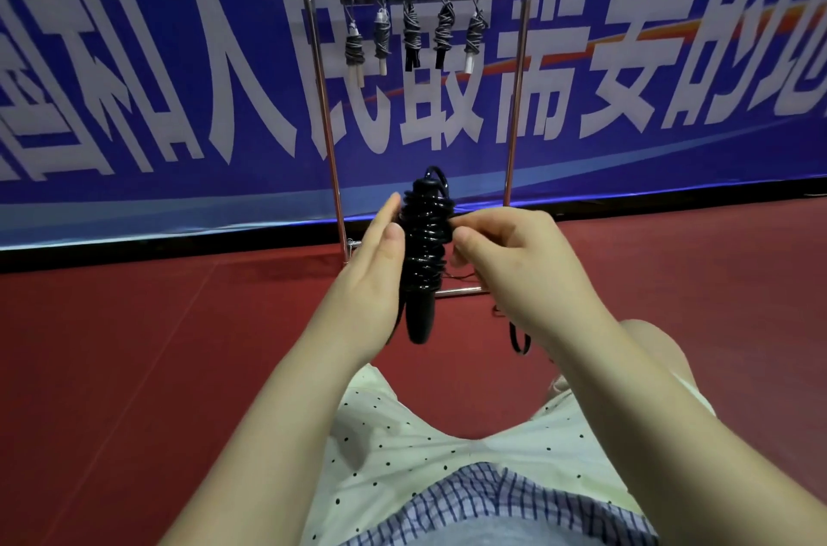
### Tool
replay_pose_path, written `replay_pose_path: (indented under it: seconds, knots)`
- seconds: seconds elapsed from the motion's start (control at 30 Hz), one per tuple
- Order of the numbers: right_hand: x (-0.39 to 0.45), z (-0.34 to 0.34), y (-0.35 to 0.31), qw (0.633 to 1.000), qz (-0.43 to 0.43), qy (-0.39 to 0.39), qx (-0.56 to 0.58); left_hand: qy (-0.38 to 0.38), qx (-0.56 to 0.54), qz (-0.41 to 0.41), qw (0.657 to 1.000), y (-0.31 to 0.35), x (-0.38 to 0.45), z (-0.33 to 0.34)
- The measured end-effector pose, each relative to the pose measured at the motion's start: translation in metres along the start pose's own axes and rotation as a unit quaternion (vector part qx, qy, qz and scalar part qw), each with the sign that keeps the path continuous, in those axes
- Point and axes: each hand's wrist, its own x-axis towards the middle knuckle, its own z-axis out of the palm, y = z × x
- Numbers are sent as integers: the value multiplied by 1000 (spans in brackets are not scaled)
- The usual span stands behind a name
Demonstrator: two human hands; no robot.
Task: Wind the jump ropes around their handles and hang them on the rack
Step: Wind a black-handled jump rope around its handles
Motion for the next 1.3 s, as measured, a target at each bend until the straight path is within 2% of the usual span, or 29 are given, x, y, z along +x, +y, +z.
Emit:
replay_pose_path:
  seconds: [0.1,0.2,0.3,0.47,0.67,0.83,1.0,1.17,1.3]
  knots:
    - [1,-1,2,1000,-4,-19,6,-12,-37,1,999,6,0,-3]
    - [-1,-2,11,996,28,-84,25,-21,-65,-2,998,9,1,-4]
    - [-1,0,23,989,36,-143,-20,-28,-107,-25,993,4,5,-9]
    - [0,-2,22,986,44,-161,-18,-93,-69,-18,993,-1,6,-6]
    - [1,-9,18,972,61,-204,-98,-15,-24,-9,1000,-7,3,0]
    - [2,-10,16,967,68,-185,-158,5,-17,-33,999,-9,1,4]
    - [-2,-20,15,964,68,-173,-189,-22,-173,-97,980,-11,5,1]
    - [-1,-31,12,969,53,-134,-201,-28,-249,-112,962,-14,6,-2]
    - [-2,-36,10,995,36,-72,-62,-25,-287,-138,948,-20,11,-4]
